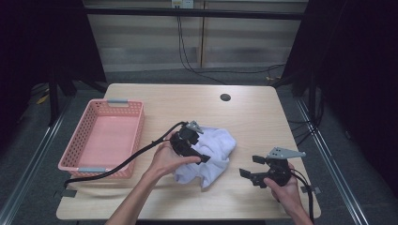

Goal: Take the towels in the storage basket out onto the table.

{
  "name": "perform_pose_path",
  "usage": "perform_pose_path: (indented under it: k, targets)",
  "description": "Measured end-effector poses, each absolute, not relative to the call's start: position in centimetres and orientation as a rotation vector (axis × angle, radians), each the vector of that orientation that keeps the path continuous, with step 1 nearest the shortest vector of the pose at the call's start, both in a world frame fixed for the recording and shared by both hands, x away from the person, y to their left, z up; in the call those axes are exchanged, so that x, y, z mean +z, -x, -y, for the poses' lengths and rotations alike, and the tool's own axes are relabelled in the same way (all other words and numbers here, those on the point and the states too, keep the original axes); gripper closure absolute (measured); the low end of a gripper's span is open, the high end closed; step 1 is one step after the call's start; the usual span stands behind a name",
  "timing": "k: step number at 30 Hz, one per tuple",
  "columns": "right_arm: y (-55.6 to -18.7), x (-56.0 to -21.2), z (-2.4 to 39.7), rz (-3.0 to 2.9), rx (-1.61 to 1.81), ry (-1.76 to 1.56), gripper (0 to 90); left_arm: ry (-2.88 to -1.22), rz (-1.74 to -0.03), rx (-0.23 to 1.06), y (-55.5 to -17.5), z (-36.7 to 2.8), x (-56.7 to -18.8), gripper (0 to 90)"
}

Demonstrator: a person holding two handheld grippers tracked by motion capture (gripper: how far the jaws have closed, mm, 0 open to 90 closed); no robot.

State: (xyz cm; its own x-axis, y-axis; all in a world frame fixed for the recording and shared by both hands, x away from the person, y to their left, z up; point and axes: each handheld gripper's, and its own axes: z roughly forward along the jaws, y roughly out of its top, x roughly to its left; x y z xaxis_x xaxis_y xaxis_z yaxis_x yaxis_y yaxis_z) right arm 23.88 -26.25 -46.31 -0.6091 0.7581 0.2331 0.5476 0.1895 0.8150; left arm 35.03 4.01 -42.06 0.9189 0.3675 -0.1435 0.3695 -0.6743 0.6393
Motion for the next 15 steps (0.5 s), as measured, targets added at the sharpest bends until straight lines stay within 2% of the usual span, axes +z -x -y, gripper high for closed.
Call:
perform_pose_path:
  k: [1, 3, 7, 9, 15]
  targets:
    - [-23.9, -46.3, 26.3, -2.241, 1.384, -1.256, 16.7, -2.360, -0.519, 0.005, -35.0, -4.4, -41.7, 18.1]
    - [-24.0, -46.0, 25.8, -2.244, 1.391, -1.240, 16.8, -2.335, -0.526, 0.012, -35.2, -5.4, -41.2, 23.6]
    - [-24.3, -45.8, 25.0, -2.264, 1.387, -1.217, 17.9, -2.325, -0.558, 0.072, -35.6, -8.0, -40.3, 25.7]
    - [-24.6, -45.6, 24.3, -2.281, 1.387, -1.193, 19.3, -2.336, -0.548, 0.100, -35.5, -9.0, -39.8, 31.6]
    - [-25.3, -44.5, 22.0, -2.317, 1.411, -1.105, 23.0, -2.173, -0.590, 0.092, -35.3, -12.7, -37.8, 33.3]
